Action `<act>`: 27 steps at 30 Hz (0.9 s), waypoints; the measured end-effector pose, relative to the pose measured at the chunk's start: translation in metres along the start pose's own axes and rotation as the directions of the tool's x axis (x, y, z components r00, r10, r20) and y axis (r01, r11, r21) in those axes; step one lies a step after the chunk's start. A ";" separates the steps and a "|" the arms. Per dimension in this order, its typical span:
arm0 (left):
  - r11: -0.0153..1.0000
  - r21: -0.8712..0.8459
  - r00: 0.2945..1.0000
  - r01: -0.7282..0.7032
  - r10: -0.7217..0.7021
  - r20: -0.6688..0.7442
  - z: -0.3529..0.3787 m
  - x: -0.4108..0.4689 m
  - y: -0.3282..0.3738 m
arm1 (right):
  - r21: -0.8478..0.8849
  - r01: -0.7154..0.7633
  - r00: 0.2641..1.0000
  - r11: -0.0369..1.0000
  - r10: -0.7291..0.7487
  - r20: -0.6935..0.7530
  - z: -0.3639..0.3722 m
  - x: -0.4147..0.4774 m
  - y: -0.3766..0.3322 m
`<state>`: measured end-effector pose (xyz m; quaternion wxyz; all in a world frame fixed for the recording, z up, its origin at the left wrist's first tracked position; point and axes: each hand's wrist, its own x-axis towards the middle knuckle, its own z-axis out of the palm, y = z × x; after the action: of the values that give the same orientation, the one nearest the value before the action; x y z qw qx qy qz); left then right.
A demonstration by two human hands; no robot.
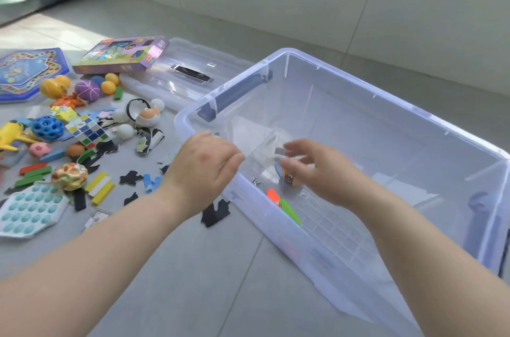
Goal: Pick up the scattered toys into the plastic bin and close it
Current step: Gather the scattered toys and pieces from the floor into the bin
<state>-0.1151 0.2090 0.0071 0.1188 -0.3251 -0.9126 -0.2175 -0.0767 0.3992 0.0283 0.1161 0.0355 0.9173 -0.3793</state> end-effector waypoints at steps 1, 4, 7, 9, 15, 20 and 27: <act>0.998 -0.044 0.998 0.037 -0.039 -0.042 0.001 -0.013 -0.007 | 0.011 0.036 0.993 0.999 -0.037 0.112 0.006 -0.008 -0.012; 0.975 -0.135 0.970 0.177 -0.196 -0.146 -0.001 -0.047 -0.033 | -0.200 0.131 0.941 0.971 -0.058 0.334 0.028 -0.025 -0.039; 0.953 -0.012 0.953 0.301 -0.302 -0.038 0.013 -0.084 -0.063 | -0.358 0.143 0.960 0.923 -0.041 0.278 0.036 -0.020 -0.051; 0.917 0.076 0.911 0.391 -0.397 0.112 0.025 -0.101 -0.075 | -0.390 0.089 0.973 0.916 0.005 0.232 0.038 -0.009 -0.055; 0.880 0.233 0.678 0.414 -0.469 0.566 0.060 -0.099 -0.065 | -0.448 -0.026 0.995 0.894 0.067 0.077 0.049 0.024 -0.061; 0.897 0.297 0.655 0.329 -0.443 0.612 0.095 -0.072 -0.057 | -0.501 -0.053 0.998 0.864 0.067 0.009 0.051 0.026 -0.065; 0.791 0.361 0.538 0.495 -0.605 0.587 0.105 -0.071 -0.058 | -0.508 -0.040 0.999 0.861 0.047 0.001 0.049 0.024 -0.062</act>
<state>-0.1068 0.1799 -0.1289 -0.2718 -0.0669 -0.9592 -0.0403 -0.1006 0.3198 0.0318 0.1359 0.0217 0.9829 -0.1223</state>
